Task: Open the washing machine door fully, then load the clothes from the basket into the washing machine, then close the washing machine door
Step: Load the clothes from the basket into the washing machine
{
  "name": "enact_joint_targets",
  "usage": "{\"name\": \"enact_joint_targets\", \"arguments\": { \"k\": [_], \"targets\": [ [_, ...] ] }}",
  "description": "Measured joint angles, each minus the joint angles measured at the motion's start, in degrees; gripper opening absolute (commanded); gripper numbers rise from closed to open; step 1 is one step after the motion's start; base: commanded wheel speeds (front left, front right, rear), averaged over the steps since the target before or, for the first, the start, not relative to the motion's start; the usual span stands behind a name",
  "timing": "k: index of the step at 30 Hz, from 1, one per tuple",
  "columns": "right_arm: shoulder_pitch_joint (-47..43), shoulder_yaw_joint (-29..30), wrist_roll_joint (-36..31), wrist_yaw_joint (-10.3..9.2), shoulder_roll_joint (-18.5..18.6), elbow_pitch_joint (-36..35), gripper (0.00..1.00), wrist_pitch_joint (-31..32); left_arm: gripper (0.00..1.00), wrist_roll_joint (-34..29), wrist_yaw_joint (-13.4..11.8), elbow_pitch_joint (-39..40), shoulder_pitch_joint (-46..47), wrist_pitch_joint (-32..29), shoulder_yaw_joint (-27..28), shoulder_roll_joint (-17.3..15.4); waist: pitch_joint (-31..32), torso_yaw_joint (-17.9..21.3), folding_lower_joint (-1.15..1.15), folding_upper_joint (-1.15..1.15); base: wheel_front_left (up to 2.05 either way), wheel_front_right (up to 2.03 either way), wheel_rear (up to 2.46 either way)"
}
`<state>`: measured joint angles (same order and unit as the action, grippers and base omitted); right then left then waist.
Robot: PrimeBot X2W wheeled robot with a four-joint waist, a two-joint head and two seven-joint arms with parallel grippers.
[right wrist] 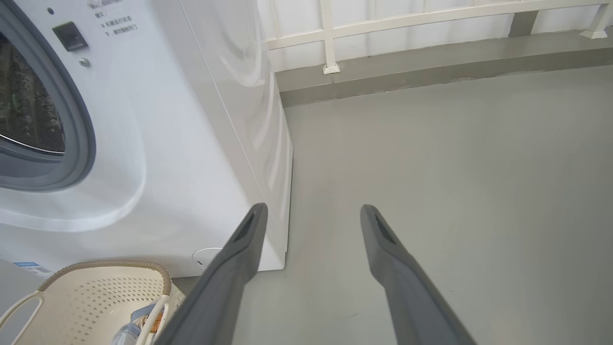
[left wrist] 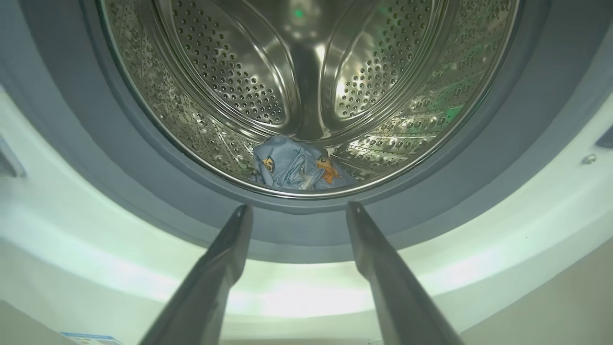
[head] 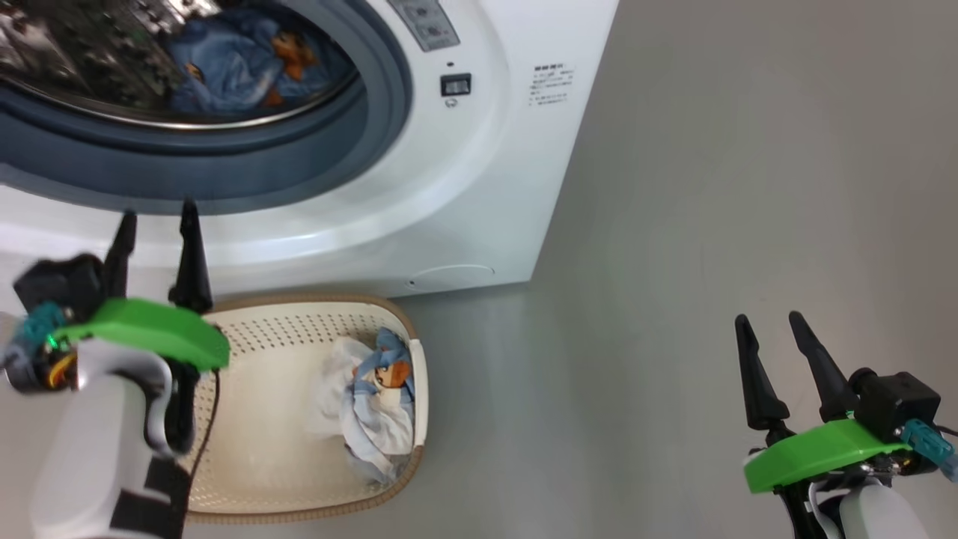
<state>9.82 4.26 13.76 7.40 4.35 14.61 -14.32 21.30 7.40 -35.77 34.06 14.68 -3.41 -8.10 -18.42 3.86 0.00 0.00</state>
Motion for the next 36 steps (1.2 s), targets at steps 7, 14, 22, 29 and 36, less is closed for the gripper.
{"name": "enact_joint_targets", "arguments": {
  "k": [7,14,22,29,36],
  "targets": [
    [-2.0,0.1,0.0,0.0,0.9,0.5,1.0,0.0,1.0,-1.2,0.0,2.8,-6.7,0.0,0.8,0.6,3.2,-1.4,0.0,0.0,0.0,0.0,0.0],
    [-3.8,0.3,0.1,0.0,1.4,0.6,1.0,0.0,1.0,-2.0,0.0,4.9,-12.6,0.0,1.5,1.1,5.7,-2.1,0.0,0.0,0.0,0.0,0.0],
    [-6.7,0.7,0.5,0.0,1.9,0.6,1.0,0.0,1.0,-2.4,0.0,8.2,-20.0,0.0,3.1,1.6,9.0,-2.8,0.0,0.0,0.0,0.0,0.0],
    [-9.4,1.0,0.5,0.0,2.4,0.4,1.0,0.0,1.0,-2.5,0.0,11.5,-26.1,0.0,3.6,1.8,11.5,-3.5,0.0,0.0,0.0,0.0,0.0],
    [-10.5,1.2,0.9,0.0,2.3,-0.2,1.0,0.0,1.0,-2.5,0.0,15.1,-31.5,-0.1,4.3,1.8,13.3,-4.0,0.0,0.0,0.0,0.0,0.0]
  ]
}}
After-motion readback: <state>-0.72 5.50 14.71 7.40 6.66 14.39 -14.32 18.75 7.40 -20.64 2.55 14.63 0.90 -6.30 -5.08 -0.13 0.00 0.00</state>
